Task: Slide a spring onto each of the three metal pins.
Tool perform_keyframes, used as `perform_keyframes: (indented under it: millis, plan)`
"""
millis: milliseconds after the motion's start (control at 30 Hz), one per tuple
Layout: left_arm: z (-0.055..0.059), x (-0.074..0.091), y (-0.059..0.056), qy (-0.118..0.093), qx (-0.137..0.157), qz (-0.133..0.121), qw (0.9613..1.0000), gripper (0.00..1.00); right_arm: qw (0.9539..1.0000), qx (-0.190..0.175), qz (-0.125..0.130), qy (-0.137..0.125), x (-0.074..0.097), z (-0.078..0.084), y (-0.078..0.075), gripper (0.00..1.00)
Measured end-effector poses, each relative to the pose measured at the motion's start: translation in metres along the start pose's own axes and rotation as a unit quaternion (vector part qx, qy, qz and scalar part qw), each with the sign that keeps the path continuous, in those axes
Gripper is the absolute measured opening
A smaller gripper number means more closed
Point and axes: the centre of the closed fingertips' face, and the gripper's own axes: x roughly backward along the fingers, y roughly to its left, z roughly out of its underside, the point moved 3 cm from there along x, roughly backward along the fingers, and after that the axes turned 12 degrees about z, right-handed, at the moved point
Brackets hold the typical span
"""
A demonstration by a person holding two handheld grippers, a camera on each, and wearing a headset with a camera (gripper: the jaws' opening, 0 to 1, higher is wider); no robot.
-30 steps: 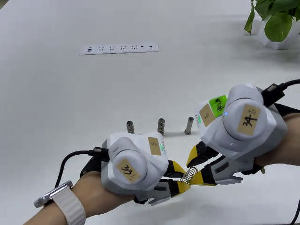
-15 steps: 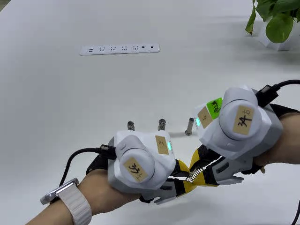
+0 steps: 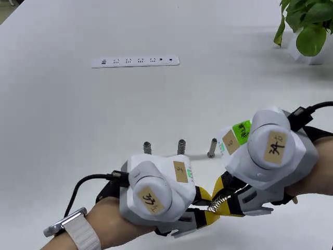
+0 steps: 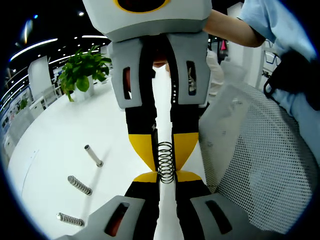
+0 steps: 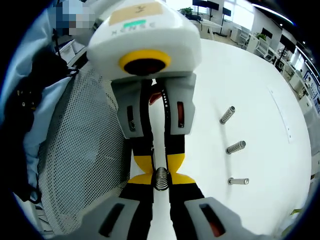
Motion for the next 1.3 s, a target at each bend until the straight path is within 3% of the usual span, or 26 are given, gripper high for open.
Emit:
perform_keyframes:
  millis: [100, 167, 200, 433, 633, 833, 967, 1033, 1100, 1300]
  plan:
    - [0.002, 0.002, -0.002, -0.010, 0.012, -0.002, 0.9999, 0.11, 1.0000, 0.004, -0.003, -0.001, 0.000, -0.002, 0.001, 0.12]
    - [0.003, 0.004, -0.002, -0.027, 0.032, -0.003, 0.9991, 0.12, 1.0000, 0.004, -0.003, -0.001, 0.000, -0.003, 0.001, 0.12]
    - [0.005, 0.006, -0.002, -0.036, 0.055, -0.005, 0.9978, 0.14, 1.0000, 0.009, 0.002, 0.001, 0.001, -0.003, -0.001, 0.12]
    - [0.016, 0.020, 0.001, -0.063, 0.098, -0.038, 0.9924, 0.30, 0.9998, 0.013, 0.010, 0.008, 0.005, -0.002, -0.010, 0.12]
    - [0.022, 0.044, 0.012, -0.112, 0.152, -0.097, 0.9774, 0.43, 0.9997, 0.016, 0.012, 0.015, 0.007, 0.002, -0.015, 0.12]
    - [0.030, 0.068, 0.022, -0.141, 0.181, -0.150, 0.9616, 0.55, 0.9992, 0.024, 0.008, 0.031, 0.009, 0.010, -0.018, 0.12]
    - [0.038, 0.081, 0.026, -0.145, 0.188, -0.184, 0.9539, 0.60, 0.9988, 0.029, 0.009, 0.039, 0.012, 0.013, -0.023, 0.12]
    - [0.042, 0.087, 0.027, -0.142, 0.186, -0.196, 0.9522, 0.61, 0.9983, 0.035, 0.009, 0.046, 0.013, 0.015, -0.028, 0.12]
    - [0.046, 0.091, 0.028, -0.151, 0.197, -0.202, 0.9472, 0.65, 0.9981, 0.037, 0.011, 0.048, 0.013, 0.015, -0.032, 0.12]
    - [0.056, 0.102, 0.032, -0.155, 0.214, -0.226, 0.9375, 0.72, 0.9973, 0.047, 0.011, 0.056, 0.015, 0.015, -0.041, 0.12]
